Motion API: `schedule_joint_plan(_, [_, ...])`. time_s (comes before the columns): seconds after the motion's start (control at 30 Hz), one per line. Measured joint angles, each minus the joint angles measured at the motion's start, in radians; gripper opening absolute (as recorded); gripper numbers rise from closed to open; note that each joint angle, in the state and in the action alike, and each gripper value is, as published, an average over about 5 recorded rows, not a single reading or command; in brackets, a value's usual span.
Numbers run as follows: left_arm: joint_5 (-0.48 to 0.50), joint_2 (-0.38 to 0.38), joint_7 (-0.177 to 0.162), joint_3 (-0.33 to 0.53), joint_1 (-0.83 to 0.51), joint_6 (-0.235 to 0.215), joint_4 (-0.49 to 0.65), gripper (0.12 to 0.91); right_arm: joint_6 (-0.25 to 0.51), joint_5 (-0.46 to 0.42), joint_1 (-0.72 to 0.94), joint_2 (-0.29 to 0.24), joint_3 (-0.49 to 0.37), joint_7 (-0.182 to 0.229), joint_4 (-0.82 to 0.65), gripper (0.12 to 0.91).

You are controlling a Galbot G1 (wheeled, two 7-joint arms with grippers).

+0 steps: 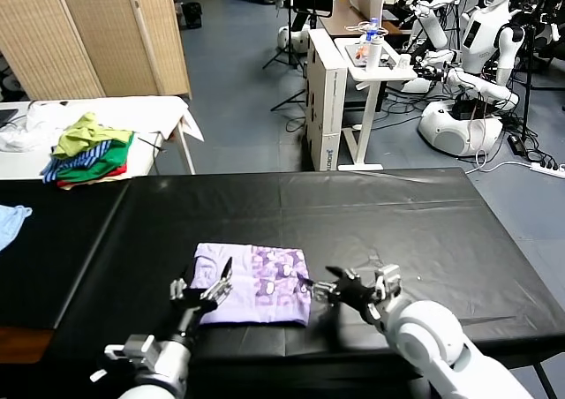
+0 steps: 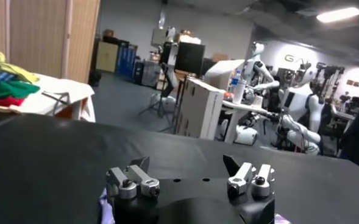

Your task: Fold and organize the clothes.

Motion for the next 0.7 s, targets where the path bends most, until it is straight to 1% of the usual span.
schedule_joint_plan(0.03, [-0.004, 0.004, 0.003, -0.007, 0.005, -0.008, -0.003, 0.907, 0.021, -0.027, -0.009, -0.008, 0.005, -0.003, 0.008, 0.885])
schedule_joint_plan(0.1, [-0.003, 0.011, 0.004, -0.019, 0.017, -0.015, -0.009, 0.907, 0.060, -0.079, -0.027, -0.021, 0.015, -0.001, 0.024, 0.901])
schedule_joint_plan(0.23, [0.002, 0.027, -0.011, -0.044, 0.053, -0.010, -0.027, 0.907, 0.148, -0.163, -0.071, -0.041, 0.038, 0.021, 0.057, 0.907])
schedule_joint_plan(0.37, [0.003, 0.051, -0.015, -0.073, 0.110, -0.007, -0.055, 0.907, 0.241, -0.205, -0.131, -0.052, 0.073, 0.039, 0.095, 0.907])
schedule_joint_plan(0.53, [0.003, 0.068, -0.022, -0.110, 0.185, -0.008, -0.089, 0.907, 0.346, -0.261, -0.237, -0.052, 0.139, 0.041, 0.138, 0.907])
schedule_joint_plan(0.7, [0.011, 0.074, -0.023, -0.124, 0.251, -0.012, -0.111, 0.907, 0.430, -0.294, -0.374, -0.040, 0.232, 0.039, 0.176, 0.907])
